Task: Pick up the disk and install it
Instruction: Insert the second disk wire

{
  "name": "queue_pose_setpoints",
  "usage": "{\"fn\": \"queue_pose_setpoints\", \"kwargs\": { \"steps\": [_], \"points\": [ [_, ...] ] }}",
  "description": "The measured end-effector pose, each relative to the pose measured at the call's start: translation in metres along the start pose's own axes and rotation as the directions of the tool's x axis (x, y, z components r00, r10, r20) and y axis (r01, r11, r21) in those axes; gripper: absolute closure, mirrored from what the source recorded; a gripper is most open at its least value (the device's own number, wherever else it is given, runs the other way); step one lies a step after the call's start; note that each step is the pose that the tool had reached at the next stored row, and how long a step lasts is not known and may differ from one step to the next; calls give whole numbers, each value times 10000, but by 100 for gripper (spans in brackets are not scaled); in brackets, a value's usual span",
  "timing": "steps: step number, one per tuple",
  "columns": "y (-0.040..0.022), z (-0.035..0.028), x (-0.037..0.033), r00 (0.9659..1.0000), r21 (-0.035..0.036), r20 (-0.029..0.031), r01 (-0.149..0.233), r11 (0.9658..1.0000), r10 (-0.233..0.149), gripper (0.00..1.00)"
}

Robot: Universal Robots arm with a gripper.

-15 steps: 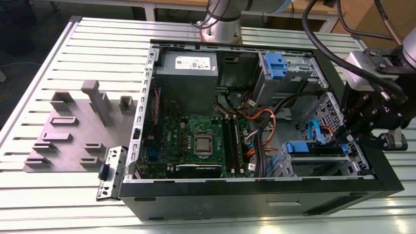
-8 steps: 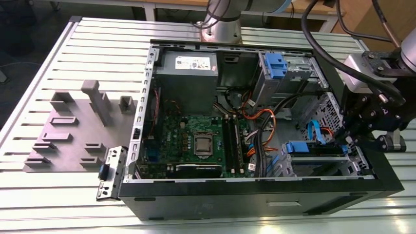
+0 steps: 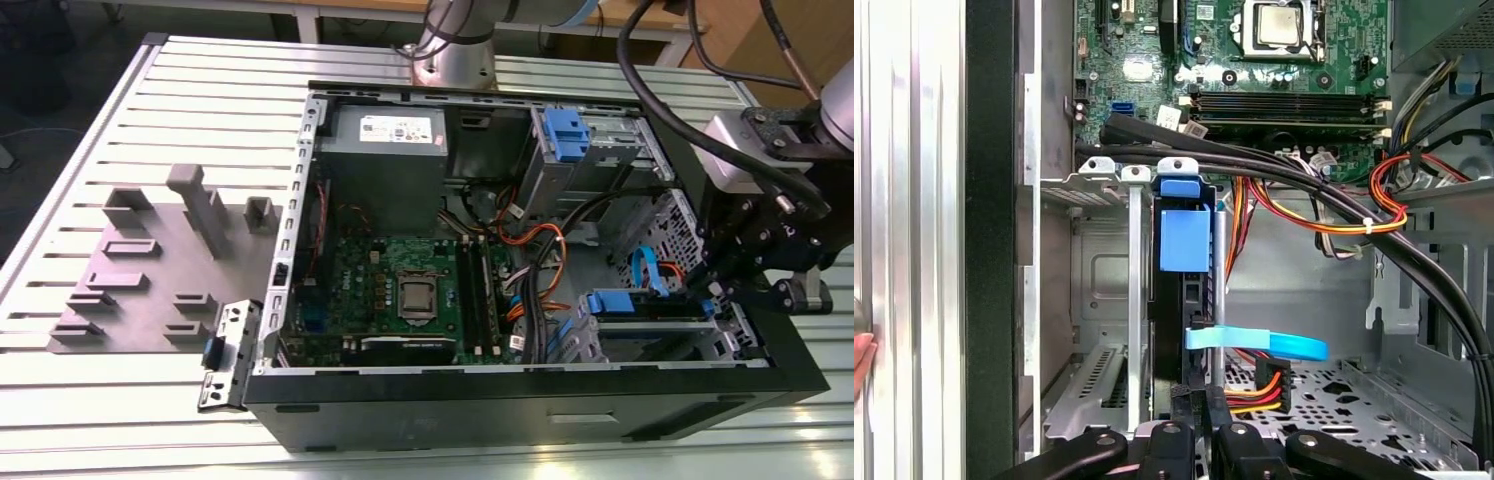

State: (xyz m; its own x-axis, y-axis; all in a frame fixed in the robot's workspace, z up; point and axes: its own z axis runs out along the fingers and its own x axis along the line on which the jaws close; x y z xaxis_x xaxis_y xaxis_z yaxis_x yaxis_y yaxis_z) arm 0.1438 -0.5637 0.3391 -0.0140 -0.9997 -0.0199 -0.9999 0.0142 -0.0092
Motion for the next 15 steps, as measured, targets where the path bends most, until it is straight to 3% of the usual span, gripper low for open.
{"fn": "queue_pose_setpoints", "kwargs": {
  "steps": [8,10,11,15],
  "points": [
    [0,4,0,10000,0,4,0,10000,0,84],
    [0,4,0,10000,0,4,0,10000,0,82],
    [0,4,0,10000,0,3,0,10000,0,76],
    [1,25,0,10000,0,2,0,10000,0,76]
  ]
}}
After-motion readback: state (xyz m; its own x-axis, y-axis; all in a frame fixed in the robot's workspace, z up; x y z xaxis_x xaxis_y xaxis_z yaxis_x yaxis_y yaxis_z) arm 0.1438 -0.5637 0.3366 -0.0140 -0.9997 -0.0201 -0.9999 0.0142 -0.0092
